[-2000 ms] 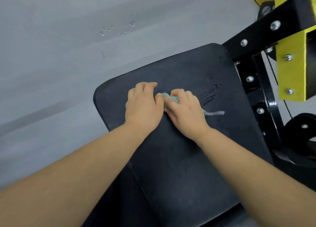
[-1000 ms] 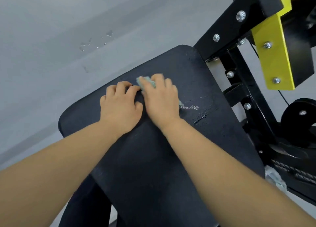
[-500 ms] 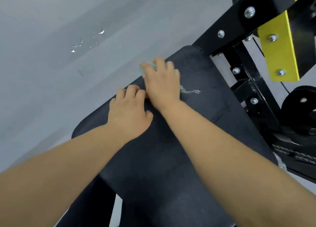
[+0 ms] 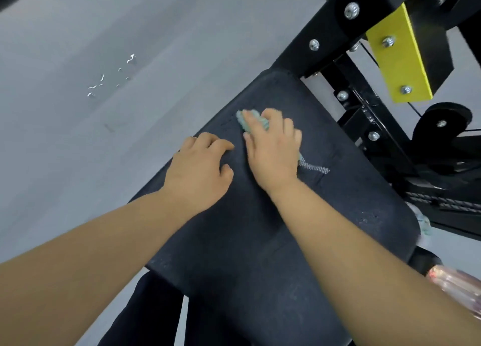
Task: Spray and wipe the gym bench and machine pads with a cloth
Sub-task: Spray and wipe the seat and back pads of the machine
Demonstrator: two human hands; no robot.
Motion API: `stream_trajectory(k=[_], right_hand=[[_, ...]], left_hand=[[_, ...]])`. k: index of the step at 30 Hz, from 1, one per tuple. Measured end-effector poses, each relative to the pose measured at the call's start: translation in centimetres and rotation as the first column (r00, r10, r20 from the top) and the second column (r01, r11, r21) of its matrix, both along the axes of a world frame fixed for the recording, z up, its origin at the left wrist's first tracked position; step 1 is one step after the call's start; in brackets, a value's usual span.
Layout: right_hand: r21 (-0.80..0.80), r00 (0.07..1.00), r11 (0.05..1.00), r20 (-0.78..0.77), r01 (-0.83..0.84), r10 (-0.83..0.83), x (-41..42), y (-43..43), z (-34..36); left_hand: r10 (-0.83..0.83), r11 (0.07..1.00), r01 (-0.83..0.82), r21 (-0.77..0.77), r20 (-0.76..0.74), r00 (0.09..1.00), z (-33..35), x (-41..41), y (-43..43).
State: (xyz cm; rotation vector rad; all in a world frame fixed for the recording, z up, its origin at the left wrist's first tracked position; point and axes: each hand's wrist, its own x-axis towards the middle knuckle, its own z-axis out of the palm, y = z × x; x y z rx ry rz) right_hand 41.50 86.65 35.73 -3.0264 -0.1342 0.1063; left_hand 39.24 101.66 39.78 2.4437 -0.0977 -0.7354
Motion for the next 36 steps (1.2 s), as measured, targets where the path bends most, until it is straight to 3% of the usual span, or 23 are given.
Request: stream_trajectory(k=[2,3,4,6,8,10,12,14,16,17,19,22,24,26,29,31,33,36], right_hand=[[-0.034,0.984,0.984,-0.041,-0.175,0.174,-2.8,-2.0,0.7],[-0.062,0.982,0.981,-0.050,-0.186,0.183,-3.0,-3.9,1.1],[-0.105,0.993,0.988,-0.020,-0.114,0.112,-2.7,-6.0,1.4],[-0.161,0.980,0.966,0.057,0.200,-0.193,-1.3,-9.6,1.9],[-0.135,0.841,0.830,0.074,0.541,-0.536,-0.2,-10.3,1.8],[-0.102,0.742,0.735,0.081,0.670,-0.665,0.3,-7.8,1.3],[-0.057,0.832,0.830,0.042,0.554,-0.553,-0.3,-4.0,0.7],[-0.023,0.966,0.966,0.053,0.256,-0.255,-2.5,-1.5,0.2],[-0.043,0.995,0.997,0.076,0.066,-0.063,-4.9,-2.8,0.5],[-0.063,0.994,0.995,0.083,0.073,-0.068,-5.8,-4.7,0.7],[-0.108,0.958,0.956,0.128,0.272,-0.258,-7.3,-9.5,1.7],[-0.052,0.743,0.744,0.129,0.666,-0.657,-7.6,-13.8,3.1],[-0.016,0.662,0.666,0.127,0.746,-0.739,-6.7,-12.2,2.4],[0.015,0.751,0.757,0.116,0.654,-0.651,-6.9,-8.9,1.9],[-0.002,0.955,0.962,0.119,0.272,-0.270,-9.8,-6.0,1.6],[0.022,0.995,0.998,0.080,0.060,-0.062,-11.9,-8.2,2.1],[-0.002,0.994,0.997,0.076,0.077,-0.077,-13.0,-12.4,3.0],[-0.048,0.922,0.926,0.126,0.374,-0.366,-12.0,-18.6,3.8]], left_hand=[[0.011,1.000,-0.011,-0.022,0.007,1.000,0.3,0.5,-0.9],[0.001,1.000,-0.001,-0.028,0.007,1.000,0.5,0.6,-1.3],[-0.020,0.999,0.020,-0.027,0.000,1.000,0.7,0.6,-1.8],[-0.067,0.998,0.066,-0.014,-0.010,0.998,1.0,0.3,-2.5],[-0.104,0.995,0.104,-0.006,-0.001,0.995,1.0,-0.1,-3.4],[-0.102,0.995,0.102,-0.009,0.018,0.995,1.1,-0.4,-4.4],[-0.025,1.000,0.025,-0.018,0.013,1.000,1.2,-0.5,-5.2],[0.114,0.993,-0.115,-0.029,-0.033,0.993,1.7,-0.6,-5.8],[0.203,0.979,-0.204,-0.008,-0.075,0.976,2.2,-0.8,-6.5],[0.204,0.979,-0.203,0.014,-0.082,0.976,2.3,-0.8,-6.9],[0.144,0.989,-0.141,0.044,-0.091,0.985,2.6,-1.5,-8.1],[0.022,0.999,-0.020,0.034,-0.055,0.998,2.9,-3.2,-10.1],[-0.027,0.999,0.027,0.028,-0.019,0.999,2.7,-4.1,-11.0],[-0.015,1.000,0.015,0.022,-0.021,1.000,2.7,-4.7,-11.5],[0.077,0.997,-0.077,-0.001,-0.011,0.997,2.5,-5.1,-11.8],[0.078,0.997,-0.078,-0.001,0.024,0.997,2.6,-5.6,-12.3],[0.029,1.000,-0.029,-0.003,0.042,0.999,3.0,-6.1,-13.4],[-0.104,0.994,0.104,0.021,0.020,0.994,3.3,-6.8,-15.2]])
